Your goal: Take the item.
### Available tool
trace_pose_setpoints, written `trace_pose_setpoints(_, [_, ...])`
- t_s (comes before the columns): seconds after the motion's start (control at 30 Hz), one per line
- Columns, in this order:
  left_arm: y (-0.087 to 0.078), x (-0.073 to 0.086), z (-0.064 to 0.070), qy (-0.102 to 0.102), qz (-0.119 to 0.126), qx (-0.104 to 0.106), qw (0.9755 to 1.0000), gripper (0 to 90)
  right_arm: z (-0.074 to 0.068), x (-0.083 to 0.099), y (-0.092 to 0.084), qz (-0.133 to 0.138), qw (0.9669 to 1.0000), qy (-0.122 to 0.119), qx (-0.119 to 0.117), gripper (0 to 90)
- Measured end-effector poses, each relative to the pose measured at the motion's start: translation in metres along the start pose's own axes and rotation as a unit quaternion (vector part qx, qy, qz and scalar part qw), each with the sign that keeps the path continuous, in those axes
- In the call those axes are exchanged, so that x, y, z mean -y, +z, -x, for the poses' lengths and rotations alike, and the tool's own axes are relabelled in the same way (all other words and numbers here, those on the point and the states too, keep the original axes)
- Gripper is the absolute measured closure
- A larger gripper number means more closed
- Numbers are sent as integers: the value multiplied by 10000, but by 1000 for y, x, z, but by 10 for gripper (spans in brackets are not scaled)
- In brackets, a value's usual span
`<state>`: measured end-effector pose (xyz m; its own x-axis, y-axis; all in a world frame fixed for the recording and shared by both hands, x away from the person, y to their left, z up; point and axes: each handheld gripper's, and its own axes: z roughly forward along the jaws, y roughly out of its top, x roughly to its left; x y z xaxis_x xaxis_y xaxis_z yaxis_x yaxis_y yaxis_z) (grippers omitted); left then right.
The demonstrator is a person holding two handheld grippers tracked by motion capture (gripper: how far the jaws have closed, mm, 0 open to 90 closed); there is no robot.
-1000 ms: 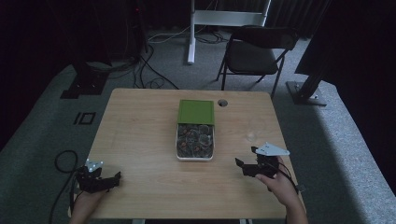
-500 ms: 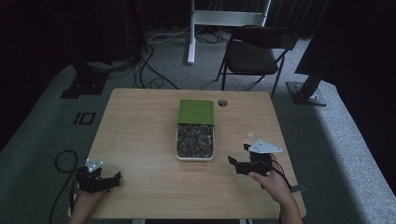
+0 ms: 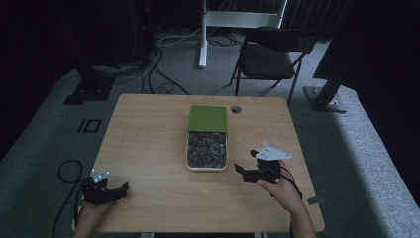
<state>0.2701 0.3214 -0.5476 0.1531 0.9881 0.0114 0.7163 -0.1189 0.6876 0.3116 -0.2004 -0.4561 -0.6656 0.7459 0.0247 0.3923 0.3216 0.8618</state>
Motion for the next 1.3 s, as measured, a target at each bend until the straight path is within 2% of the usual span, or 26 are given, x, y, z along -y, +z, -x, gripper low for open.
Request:
trace_pose_setpoints(0.37, [0,0,0,0,1,0,10000,2,-10,-16,14,21,9997,-197,-154,216])
trace_pose_setpoints(0.83, [0,0,0,2,1,0,10000,2,-18,-29,31,-1,9990,-332,-307,239])
trace_pose_setpoints(1.13, [0,0,0,-1,3,-1,10000,2,-25,-36,46,-15,9983,-422,-410,300])
trace_pose_setpoints(1.3, [0,0,0,-7,7,-1,10000,2,-26,-37,54,-14,9981,-506,-347,357])
